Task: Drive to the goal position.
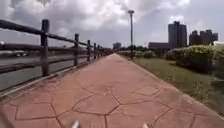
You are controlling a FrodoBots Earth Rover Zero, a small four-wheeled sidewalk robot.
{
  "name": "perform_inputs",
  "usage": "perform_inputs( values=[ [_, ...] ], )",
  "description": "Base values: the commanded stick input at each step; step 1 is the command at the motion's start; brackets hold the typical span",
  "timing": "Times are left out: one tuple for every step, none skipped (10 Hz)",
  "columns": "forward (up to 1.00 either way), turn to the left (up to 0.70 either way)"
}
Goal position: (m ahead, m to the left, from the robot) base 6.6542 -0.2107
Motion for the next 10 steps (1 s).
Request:
perform_inputs(
  values=[
    [0.7, 0.0],
    [0.7, 0.0],
    [0.7, 0.0],
    [0.7, 0.0],
    [0.7, 0.0],
    [0.68, 0.0],
    [0.66, 0.0],
    [0.65, 0.0],
    [0.65, 0.0],
    [0.64, 0.0]
  ],
)
